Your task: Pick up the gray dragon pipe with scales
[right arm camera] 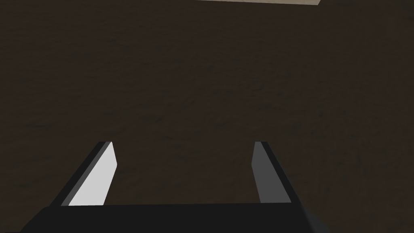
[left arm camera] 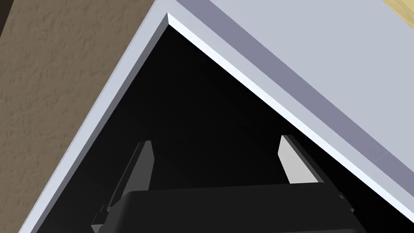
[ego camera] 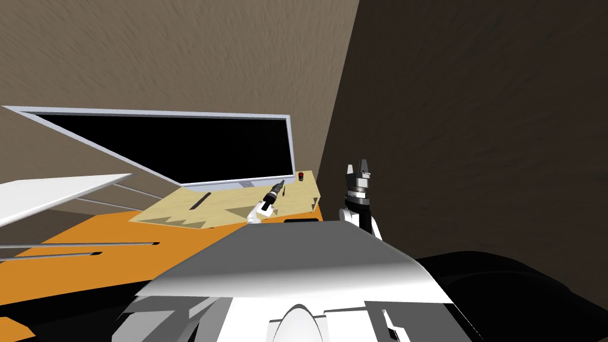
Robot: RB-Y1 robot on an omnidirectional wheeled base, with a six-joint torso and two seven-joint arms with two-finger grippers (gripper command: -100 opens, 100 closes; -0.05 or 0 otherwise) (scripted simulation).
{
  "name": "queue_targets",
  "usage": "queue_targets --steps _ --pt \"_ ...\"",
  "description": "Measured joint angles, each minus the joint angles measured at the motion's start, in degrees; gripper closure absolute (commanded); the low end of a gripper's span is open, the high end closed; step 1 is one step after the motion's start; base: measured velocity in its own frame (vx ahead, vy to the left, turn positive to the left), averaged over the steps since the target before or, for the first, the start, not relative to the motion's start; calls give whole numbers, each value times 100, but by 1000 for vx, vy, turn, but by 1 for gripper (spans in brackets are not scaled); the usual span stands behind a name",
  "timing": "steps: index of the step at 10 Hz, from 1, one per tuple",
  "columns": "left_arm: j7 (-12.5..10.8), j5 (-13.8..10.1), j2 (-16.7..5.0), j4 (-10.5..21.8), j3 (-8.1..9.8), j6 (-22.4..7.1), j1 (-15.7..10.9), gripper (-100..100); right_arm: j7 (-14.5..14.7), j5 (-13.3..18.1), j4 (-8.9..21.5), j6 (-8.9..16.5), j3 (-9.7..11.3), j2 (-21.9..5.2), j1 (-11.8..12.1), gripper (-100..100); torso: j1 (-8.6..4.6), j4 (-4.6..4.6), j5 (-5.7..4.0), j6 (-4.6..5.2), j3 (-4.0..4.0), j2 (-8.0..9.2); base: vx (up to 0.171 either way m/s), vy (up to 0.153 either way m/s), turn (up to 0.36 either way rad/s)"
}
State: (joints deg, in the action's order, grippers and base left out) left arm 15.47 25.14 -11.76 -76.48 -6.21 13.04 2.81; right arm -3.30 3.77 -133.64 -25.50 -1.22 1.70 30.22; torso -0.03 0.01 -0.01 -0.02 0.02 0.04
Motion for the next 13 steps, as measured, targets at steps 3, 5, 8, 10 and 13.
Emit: queue_targets --steps 3,5,8,10,13 --pt "90 76 -22 428 -17 -78 -181 -100 0 0 0 0 0 0 0 0 -1 0 0 0 0 0 -10 -13 -72" --pt "174 138 -77 780 -33 -144 -362 -100 0 0 0 0 0 0 0 0 -1 0 0 0 0 0 -14 -14 -70" --pt "333 252 -120 1378 -68 -260 -606 -100 0 0 0 0 0 0 0 0 -4 1 -1 2 1 1 -12 -16 -62" --pt "396 300 -209 1651 -114 -355 -696 -100 0 0 0 0 0 0 0 0 -3 1 -1 1 1 2 -14 -15 -76" --pt "554 388 -225 2213 -73 -397 -952 -100 0 0 0 0 0 0 0 0 -2 0 -1 -1 1 1 -13 -17 -76"
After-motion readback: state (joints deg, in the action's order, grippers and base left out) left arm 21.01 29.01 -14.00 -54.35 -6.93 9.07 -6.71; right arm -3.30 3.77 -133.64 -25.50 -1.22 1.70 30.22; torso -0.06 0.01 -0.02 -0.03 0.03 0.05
